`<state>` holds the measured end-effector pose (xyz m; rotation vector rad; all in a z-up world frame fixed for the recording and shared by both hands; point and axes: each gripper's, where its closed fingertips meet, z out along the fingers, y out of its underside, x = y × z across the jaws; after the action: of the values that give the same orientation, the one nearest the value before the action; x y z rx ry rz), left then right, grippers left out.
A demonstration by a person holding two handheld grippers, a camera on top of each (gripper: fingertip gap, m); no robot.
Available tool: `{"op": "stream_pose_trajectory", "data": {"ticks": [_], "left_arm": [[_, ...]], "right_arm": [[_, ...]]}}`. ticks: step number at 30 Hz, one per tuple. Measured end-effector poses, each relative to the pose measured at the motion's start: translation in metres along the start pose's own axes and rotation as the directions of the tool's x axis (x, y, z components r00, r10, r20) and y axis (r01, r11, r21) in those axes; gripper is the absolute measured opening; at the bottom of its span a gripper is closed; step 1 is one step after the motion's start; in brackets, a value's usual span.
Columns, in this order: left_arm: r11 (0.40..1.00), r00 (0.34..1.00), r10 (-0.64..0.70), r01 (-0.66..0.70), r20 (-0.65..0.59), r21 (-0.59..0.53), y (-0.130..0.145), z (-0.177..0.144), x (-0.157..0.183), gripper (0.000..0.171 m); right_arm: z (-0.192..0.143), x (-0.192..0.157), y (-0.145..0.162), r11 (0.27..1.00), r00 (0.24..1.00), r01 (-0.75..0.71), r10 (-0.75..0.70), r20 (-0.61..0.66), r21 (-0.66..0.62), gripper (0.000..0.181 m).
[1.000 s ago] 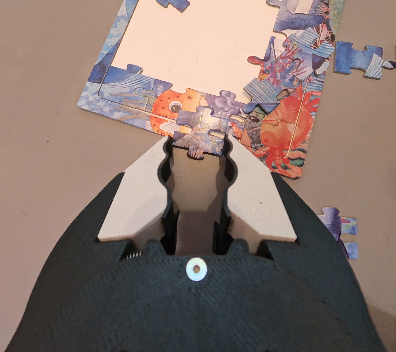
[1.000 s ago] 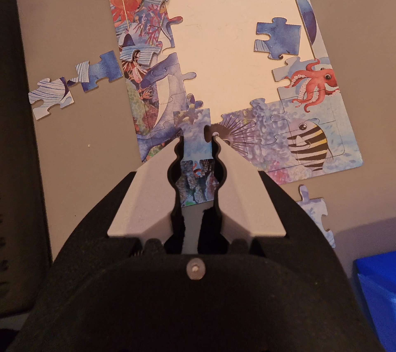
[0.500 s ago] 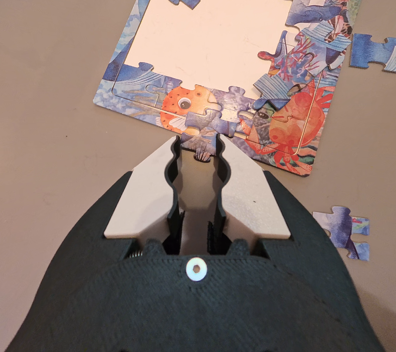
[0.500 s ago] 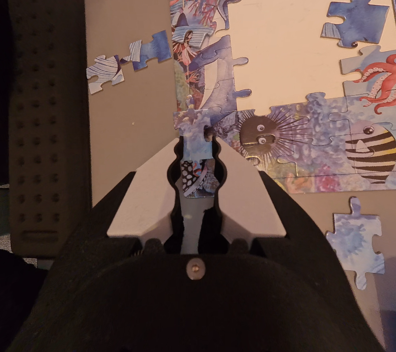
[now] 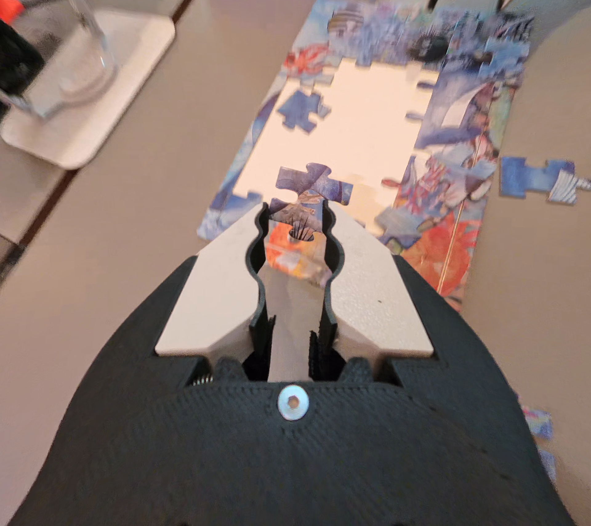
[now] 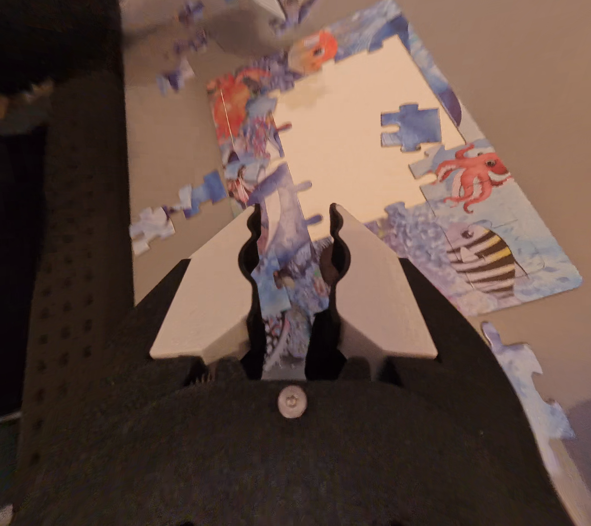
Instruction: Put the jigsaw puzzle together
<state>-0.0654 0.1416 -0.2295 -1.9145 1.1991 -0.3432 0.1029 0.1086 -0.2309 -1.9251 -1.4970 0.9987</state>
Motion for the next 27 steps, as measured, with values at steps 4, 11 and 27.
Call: {"op": "stream_pose_trajectory", "data": {"ticks": [4, 11, 27], "left_arm": [[0.973, 0.979, 0.192, -0.199, 0.071, 0.115, -0.061, 0.008, 0.026, 0.031], [0.892, 0.913, 0.378, -0.403, 0.152, 0.207, -0.124, 0.034, 0.071, 0.031], [0.913, 0.911, 0.393, -0.371, -0.124, 0.169, -0.128, 0.042, 0.097, 0.028]], "right_arm": [[0.004, -0.010, -0.038, 0.969, 0.987, -0.136, 0.116, 0.111, 0.204, 0.038], [-0.008, -0.015, -0.063, 0.856, 0.913, -0.355, 0.233, 0.334, 0.376, 0.032], [-0.004, -0.010, -0.018, 0.970, 0.964, 0.242, -0.238, -0.120, 0.022, 0.000]]}}
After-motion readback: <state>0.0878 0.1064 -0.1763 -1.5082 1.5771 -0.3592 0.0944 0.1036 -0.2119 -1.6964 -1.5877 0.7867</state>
